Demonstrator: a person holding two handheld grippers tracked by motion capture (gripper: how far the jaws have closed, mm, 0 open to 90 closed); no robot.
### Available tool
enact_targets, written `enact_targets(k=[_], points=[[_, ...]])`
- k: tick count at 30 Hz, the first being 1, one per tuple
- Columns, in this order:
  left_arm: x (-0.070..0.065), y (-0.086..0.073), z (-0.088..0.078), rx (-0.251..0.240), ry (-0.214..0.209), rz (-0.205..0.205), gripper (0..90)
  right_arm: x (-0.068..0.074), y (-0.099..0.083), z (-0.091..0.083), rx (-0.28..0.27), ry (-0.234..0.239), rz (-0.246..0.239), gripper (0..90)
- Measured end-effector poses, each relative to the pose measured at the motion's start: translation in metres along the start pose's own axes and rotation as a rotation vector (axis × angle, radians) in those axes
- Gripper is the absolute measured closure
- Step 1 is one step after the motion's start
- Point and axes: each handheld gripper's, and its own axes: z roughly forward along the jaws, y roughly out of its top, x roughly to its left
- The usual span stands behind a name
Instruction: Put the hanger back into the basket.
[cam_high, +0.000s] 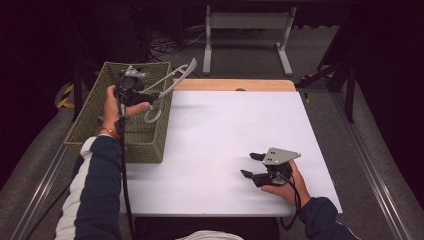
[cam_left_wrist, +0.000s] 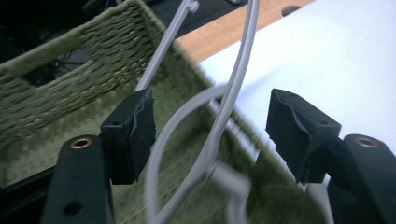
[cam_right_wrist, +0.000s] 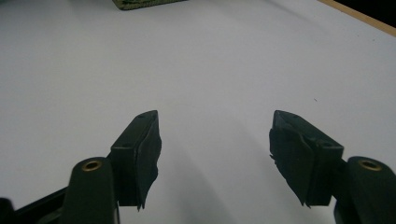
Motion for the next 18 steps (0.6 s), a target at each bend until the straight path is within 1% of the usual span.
enact_targets(k=[1, 2, 3, 4, 5, 7, 8, 9, 10, 11, 12, 13, 14, 15, 16, 17, 18], points=[[0.004, -0.005, -0.005, 0.008, 0.018, 0.015, 32.8, 0.000, 0.000, 0.000, 0.003, -0.001, 0.000, 34.4], [0.008, -0.011, -0.009, 0.007, 0.019, 0.023, 33.1, 0.001, 0.000, 0.001, 0.005, -0.001, 0.000, 34.4], [0.012, -0.018, -0.014, -0.001, 0.008, 0.020, 33.2, 0.001, 0.000, 0.001, 0.006, 0.000, -0.001, 34.4], [0.016, -0.024, -0.016, 0.002, -0.005, 0.021, 34.7, 0.001, 0.000, 0.001, 0.007, 0.001, -0.001, 34.4], [0.019, -0.029, -0.018, 0.011, 0.000, 0.030, 35.0, 0.001, 0.000, 0.001, 0.007, 0.003, 0.000, 34.4], [0.023, -0.039, -0.018, 0.060, -0.005, 0.072, 36.4, 0.001, 0.000, 0.002, 0.010, 0.002, 0.003, 34.4], [0.023, -0.044, -0.016, 0.090, 0.001, 0.098, 36.9, 0.001, 0.000, 0.002, 0.011, 0.003, 0.005, 34.4], [0.025, -0.047, -0.014, 0.121, -0.015, 0.125, 36.8, 0.001, -0.001, 0.002, 0.013, 0.004, 0.007, 34.4], [0.024, -0.050, -0.012, 0.152, -0.040, 0.142, 36.8, 0.001, -0.001, 0.002, 0.015, 0.005, 0.007, 34.3], [0.024, -0.052, -0.009, 0.176, -0.040, 0.156, 36.8, 0.001, -0.001, 0.003, 0.018, 0.006, 0.005, 34.4], [0.023, -0.054, -0.004, 0.220, -0.038, 0.189, 36.8, 0.001, -0.001, 0.003, 0.018, 0.006, 0.005, 34.4], [0.021, -0.055, 0.000, 0.251, -0.041, 0.193, 36.2, 0.001, -0.001, 0.003, 0.016, 0.008, 0.008, 34.4], [0.021, -0.056, 0.004, 0.266, -0.031, 0.202, 36.1, 0.001, -0.001, 0.003, 0.018, 0.008, 0.008, 34.4], [0.021, -0.055, 0.007, 0.273, -0.026, 0.205, 36.2, 0.001, -0.001, 0.003, 0.018, 0.009, 0.008, 34.4], [0.021, -0.055, 0.010, 0.279, -0.011, 0.197, 37.3, 0.001, -0.001, 0.004, 0.019, 0.009, 0.006, 34.4], [0.022, -0.054, 0.014, 0.291, -0.010, 0.196, 39.3, 0.001, -0.001, 0.004, 0.021, 0.009, 0.006, 34.3], [0.021, -0.054, 0.019, 0.303, -0.007, 0.207, 40.7, 0.001, -0.001, 0.004, 0.022, 0.008, 0.006, 34.3]])
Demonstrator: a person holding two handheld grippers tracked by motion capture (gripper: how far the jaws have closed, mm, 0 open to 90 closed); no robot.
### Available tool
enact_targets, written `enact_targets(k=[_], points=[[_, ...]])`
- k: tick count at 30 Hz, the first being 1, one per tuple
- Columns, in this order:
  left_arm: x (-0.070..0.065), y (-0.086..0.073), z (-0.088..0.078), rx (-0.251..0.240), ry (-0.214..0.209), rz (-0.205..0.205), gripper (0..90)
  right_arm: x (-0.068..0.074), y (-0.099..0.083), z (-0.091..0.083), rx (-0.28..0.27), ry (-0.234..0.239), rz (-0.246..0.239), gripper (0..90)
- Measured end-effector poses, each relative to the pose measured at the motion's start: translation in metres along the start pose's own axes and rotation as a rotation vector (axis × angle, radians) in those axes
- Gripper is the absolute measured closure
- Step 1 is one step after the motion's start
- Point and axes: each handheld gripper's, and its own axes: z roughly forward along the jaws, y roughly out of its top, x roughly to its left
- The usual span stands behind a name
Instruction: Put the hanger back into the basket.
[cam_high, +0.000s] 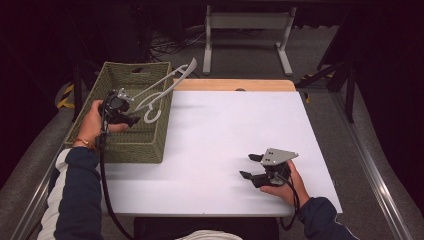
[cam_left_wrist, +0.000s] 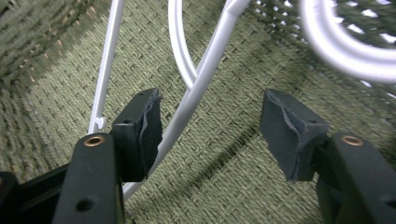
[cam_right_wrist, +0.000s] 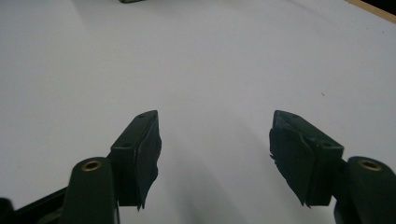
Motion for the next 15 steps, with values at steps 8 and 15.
enact_targets(k=[8, 15], points=[[0.0004, 0.0058, 0.0114, 0.026, 0.049, 0.025, 72.8, -0.0020, -0.0007, -0.0012, -0.003, 0.001, 0.000, 34.3], [-0.0003, 0.0095, 0.0124, 0.046, 0.050, 0.061, 74.5, -0.0012, -0.0002, -0.0002, 0.005, 0.008, -0.006, 34.3]])
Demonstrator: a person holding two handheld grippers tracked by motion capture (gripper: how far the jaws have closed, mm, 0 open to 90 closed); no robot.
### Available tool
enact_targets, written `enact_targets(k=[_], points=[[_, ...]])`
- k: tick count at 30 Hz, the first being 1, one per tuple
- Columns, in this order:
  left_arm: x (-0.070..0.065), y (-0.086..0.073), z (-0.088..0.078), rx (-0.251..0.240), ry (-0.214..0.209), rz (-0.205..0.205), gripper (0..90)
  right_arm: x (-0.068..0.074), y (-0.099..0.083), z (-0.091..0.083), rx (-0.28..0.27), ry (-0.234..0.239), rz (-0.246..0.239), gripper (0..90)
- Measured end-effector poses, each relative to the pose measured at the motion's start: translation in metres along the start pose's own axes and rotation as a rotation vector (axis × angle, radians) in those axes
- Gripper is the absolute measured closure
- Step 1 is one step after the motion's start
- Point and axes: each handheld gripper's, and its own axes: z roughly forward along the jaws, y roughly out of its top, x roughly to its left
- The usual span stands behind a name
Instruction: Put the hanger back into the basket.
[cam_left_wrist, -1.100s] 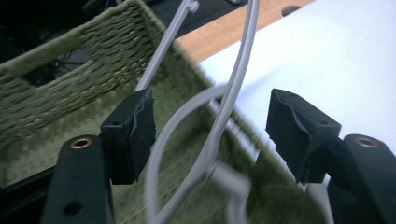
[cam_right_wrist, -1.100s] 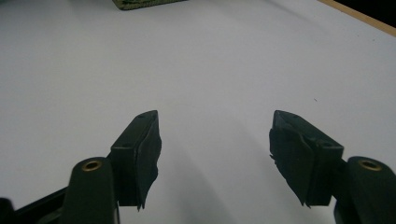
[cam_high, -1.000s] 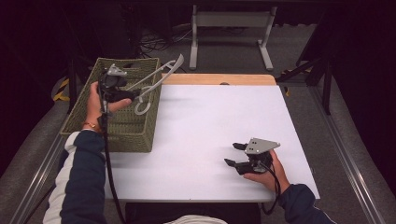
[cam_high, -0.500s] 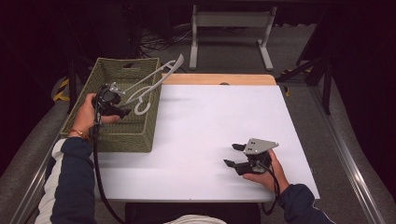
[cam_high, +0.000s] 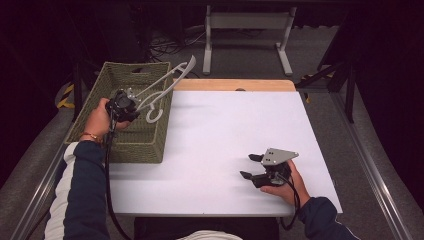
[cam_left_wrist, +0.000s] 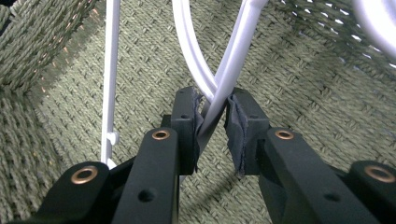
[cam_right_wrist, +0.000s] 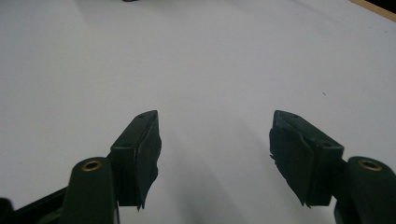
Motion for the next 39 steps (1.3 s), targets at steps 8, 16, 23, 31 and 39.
enact_targets(k=[8, 16, 23, 31, 39], points=[[0.000, -0.002, -0.028, 0.091, 0.006, -0.117, 80.0, -0.004, 0.000, -0.004, -0.024, -0.011, 0.031, 34.3], [-0.002, -0.015, -0.041, 0.018, 0.029, -0.199, 77.5, -0.001, 0.003, -0.002, -0.019, -0.013, 0.017, 34.2], [-0.005, -0.013, -0.046, -0.104, 0.007, -0.220, 67.4, -0.002, 0.002, -0.003, -0.022, -0.019, 0.018, 34.0], [-0.024, -0.010, -0.066, -0.353, 0.015, -0.191, 48.6, -0.003, 0.003, -0.007, -0.033, -0.048, 0.013, 34.1], [-0.051, -0.013, -0.092, -0.594, 0.042, -0.162, 26.3, -0.005, 0.005, -0.014, -0.072, -0.116, 0.017, 34.3]])
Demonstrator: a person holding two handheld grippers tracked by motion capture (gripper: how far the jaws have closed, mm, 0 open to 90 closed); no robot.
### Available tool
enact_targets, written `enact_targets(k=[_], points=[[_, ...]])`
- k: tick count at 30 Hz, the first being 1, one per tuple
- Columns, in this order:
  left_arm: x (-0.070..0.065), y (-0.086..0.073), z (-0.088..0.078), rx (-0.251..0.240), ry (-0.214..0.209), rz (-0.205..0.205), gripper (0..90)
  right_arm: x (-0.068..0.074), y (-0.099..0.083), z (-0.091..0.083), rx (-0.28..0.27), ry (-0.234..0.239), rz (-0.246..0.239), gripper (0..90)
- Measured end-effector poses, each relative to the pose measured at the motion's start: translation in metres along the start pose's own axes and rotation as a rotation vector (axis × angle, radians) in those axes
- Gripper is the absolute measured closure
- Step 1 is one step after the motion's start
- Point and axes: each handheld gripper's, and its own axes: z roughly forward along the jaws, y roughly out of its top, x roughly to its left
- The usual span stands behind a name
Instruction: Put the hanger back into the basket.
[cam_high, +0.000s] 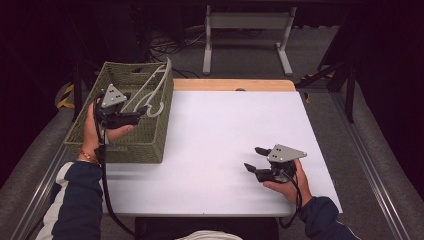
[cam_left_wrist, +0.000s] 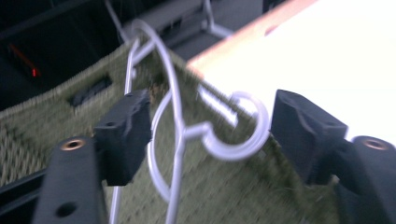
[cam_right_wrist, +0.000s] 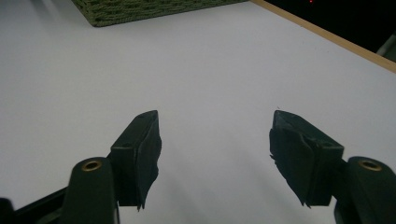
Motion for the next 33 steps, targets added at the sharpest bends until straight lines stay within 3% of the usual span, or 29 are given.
enact_targets(k=[2, 4, 14, 18, 23, 27, 33], points=[[-0.003, 0.001, -0.004, -0.023, -0.003, 0.007, 22.3, 0.000, 0.000, 0.000, -0.001, -0.007, -0.003, 34.3], [-0.014, 0.002, -0.011, -0.082, -0.013, 0.018, 18.4, 0.001, 0.001, 0.000, -0.002, -0.009, -0.007, 34.3], [-0.051, -0.002, -0.028, -0.186, -0.079, 0.046, 9.1, 0.002, 0.001, -0.002, -0.012, -0.026, -0.007, 34.2], [-0.067, -0.003, -0.039, -0.236, -0.098, 0.084, 8.3, 0.003, 0.001, -0.004, -0.016, -0.036, -0.009, 32.8], [-0.082, -0.010, -0.043, -0.258, -0.130, 0.092, 8.2, 0.004, 0.001, -0.006, -0.031, -0.059, -0.003, 29.8], [-0.097, -0.019, -0.044, -0.247, -0.153, 0.131, 9.6, 0.006, 0.001, -0.008, -0.043, -0.087, 0.002, 26.2], [-0.118, -0.032, -0.046, -0.260, -0.208, 0.135, 10.6, 0.008, -0.001, -0.014, -0.059, -0.131, 0.006, 22.0]])
